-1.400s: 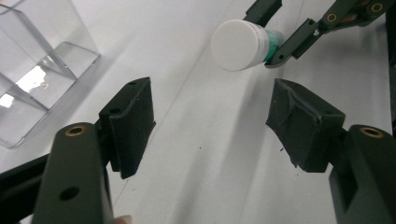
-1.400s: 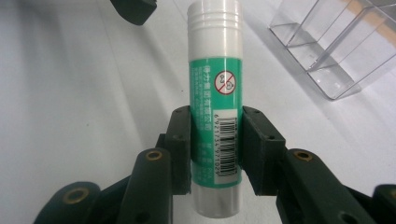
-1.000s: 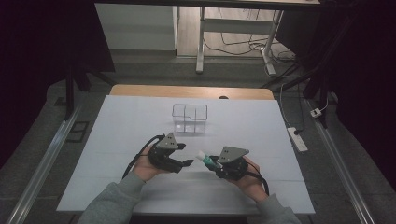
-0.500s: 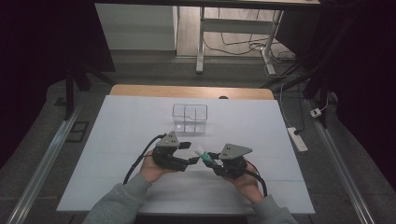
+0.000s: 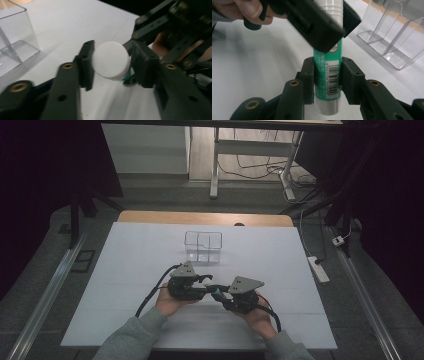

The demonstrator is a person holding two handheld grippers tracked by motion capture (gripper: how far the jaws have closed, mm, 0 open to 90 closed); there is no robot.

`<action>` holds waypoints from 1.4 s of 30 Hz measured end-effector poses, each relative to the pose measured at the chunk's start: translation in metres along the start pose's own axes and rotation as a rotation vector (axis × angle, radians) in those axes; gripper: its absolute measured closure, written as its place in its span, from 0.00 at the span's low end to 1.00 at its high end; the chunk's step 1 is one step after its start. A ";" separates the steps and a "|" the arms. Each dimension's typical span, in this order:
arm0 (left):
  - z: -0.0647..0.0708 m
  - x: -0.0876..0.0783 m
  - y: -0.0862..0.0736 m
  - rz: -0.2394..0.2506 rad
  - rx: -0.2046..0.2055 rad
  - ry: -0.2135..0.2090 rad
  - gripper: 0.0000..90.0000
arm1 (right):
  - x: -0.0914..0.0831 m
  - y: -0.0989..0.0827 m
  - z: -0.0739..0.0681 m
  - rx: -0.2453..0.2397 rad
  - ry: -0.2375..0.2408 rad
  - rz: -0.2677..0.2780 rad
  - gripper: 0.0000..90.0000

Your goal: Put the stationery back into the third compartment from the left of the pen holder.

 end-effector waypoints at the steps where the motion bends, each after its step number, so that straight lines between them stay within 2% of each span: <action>1: 0.000 0.000 0.000 -0.005 0.005 -0.002 0.65 | 0.000 0.000 0.000 -0.004 0.000 -0.004 0.72; 3: 0.002 0.000 -0.001 -0.010 0.009 -0.005 0.67 | 0.001 -0.002 -0.001 -0.015 -0.005 -0.016 0.72; 11: 0.004 -0.003 0.002 -0.007 0.016 -0.035 0.70 | 0.000 -0.001 -0.001 -0.011 0.001 0.000 0.69; 16: 0.001 -0.006 0.003 -0.002 0.010 -0.022 0.71 | -0.002 -0.001 0.003 0.028 -0.003 0.008 0.63; 24: -0.012 -0.018 0.008 0.016 0.002 0.018 0.71 | -0.010 -0.006 0.013 0.075 -0.040 -0.004 0.49; 26: -0.014 -0.021 0.010 0.024 0.001 0.024 0.71 | -0.014 -0.010 0.016 0.081 -0.052 -0.029 0.48; 32: -0.023 -0.028 0.016 0.042 -0.008 0.043 0.71 | -0.036 -0.021 0.027 0.158 -0.071 -0.043 0.45; 35: -0.025 -0.030 0.020 0.054 -0.011 0.050 0.71 | -0.050 -0.027 0.034 0.188 -0.095 -0.050 0.44; 37: -0.026 -0.032 0.023 0.059 -0.007 0.054 0.71 | -0.060 -0.031 0.040 0.196 -0.128 -0.060 0.43; 42: -0.027 -0.034 0.030 0.074 0.002 0.061 0.71 | -0.076 -0.039 0.048 0.216 -0.162 -0.070 0.42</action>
Point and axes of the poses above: each handheld gripper's, and its own axes: x roughly forward along the jaws, y roughly out of its top, z roughly to its right, the point moved 9 cm from there along x, roughly forward along the jaws, and after that the axes turned 11 degrees about z, right-handed, at the moved point
